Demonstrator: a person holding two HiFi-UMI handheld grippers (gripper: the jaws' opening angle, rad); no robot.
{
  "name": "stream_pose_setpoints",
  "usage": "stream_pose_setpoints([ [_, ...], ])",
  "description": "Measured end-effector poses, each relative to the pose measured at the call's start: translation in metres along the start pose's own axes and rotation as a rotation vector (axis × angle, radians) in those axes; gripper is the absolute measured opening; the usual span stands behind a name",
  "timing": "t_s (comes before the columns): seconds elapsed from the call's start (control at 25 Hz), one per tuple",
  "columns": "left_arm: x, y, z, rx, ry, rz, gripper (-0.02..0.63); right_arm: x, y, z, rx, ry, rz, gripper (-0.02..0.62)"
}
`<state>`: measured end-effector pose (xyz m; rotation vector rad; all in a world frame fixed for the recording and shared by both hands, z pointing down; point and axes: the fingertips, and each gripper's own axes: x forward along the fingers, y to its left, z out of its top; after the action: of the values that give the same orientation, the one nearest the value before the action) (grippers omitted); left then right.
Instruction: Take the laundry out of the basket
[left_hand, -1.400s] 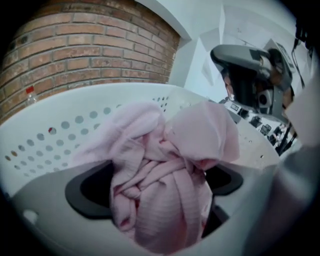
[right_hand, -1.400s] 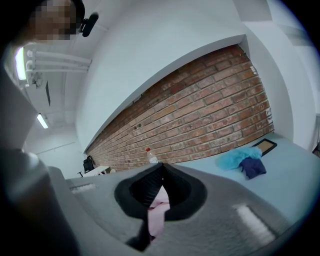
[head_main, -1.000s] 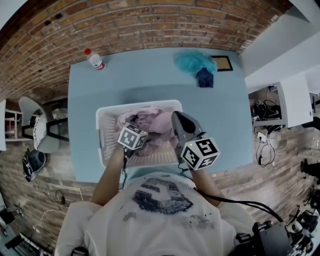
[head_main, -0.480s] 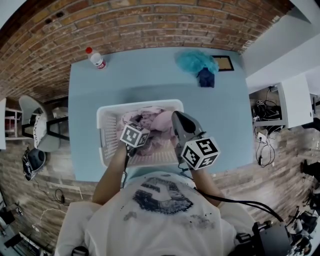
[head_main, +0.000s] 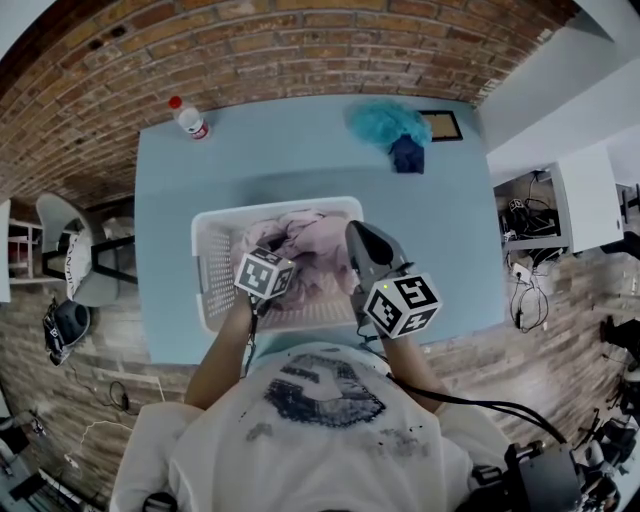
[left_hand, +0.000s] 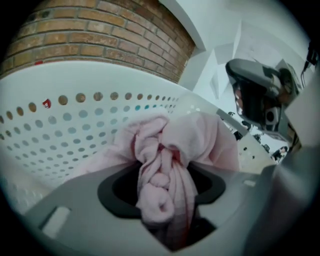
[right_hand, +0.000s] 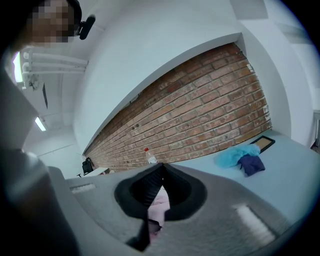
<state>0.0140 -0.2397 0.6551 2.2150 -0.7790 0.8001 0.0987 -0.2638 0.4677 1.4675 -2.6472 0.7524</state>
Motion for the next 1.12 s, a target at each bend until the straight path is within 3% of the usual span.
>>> stream_pose_setpoints([
  [0.52,-0.029,-0.006,0.013,-0.032,-0.078,-0.027,0.238,-0.010,0.001,0.008,-0.009,-0.019,-0.019,-0.003],
  [1.12,-0.098,-0.008,0.040,-0.042,-0.285,-0.079,0.239,-0.035,0.052,0.017,-0.056,-0.087,-0.083,-0.003],
])
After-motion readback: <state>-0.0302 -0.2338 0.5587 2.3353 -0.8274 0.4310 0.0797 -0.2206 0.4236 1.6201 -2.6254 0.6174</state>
